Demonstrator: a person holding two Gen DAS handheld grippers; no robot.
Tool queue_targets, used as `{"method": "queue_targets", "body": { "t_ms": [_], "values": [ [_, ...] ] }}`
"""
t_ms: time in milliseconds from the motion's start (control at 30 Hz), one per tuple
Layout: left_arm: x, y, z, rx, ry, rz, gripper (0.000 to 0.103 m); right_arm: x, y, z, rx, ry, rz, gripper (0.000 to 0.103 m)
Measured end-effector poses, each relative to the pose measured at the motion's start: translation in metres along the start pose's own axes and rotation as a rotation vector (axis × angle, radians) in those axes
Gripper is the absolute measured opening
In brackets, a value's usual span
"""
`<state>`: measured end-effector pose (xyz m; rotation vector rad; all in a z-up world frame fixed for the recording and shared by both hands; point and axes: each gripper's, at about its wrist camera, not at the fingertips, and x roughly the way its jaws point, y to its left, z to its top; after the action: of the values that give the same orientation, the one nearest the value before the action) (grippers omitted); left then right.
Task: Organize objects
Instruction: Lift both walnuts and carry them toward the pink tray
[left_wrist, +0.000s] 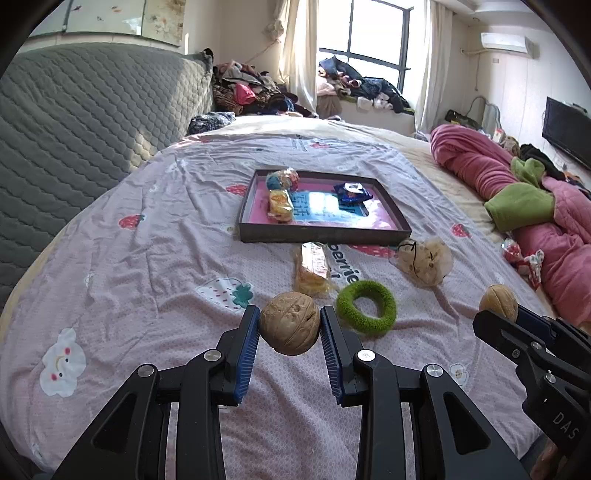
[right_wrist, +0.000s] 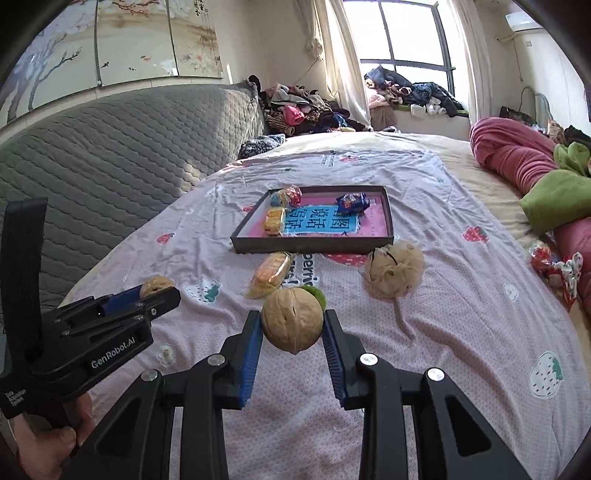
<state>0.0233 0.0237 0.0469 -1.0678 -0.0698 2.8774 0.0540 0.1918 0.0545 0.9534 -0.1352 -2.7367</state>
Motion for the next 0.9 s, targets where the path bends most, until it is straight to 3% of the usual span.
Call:
{"method": "queue_targets", "body": {
  "t_ms": [900],
  "values": [
    [-0.018, 0.020, 0.026, -0.003, -0.049, 0.029, 0.034, -0.010, 0.036, 0.045, -0.072, -0.055, -0.002, 0.033]
  ]
}}
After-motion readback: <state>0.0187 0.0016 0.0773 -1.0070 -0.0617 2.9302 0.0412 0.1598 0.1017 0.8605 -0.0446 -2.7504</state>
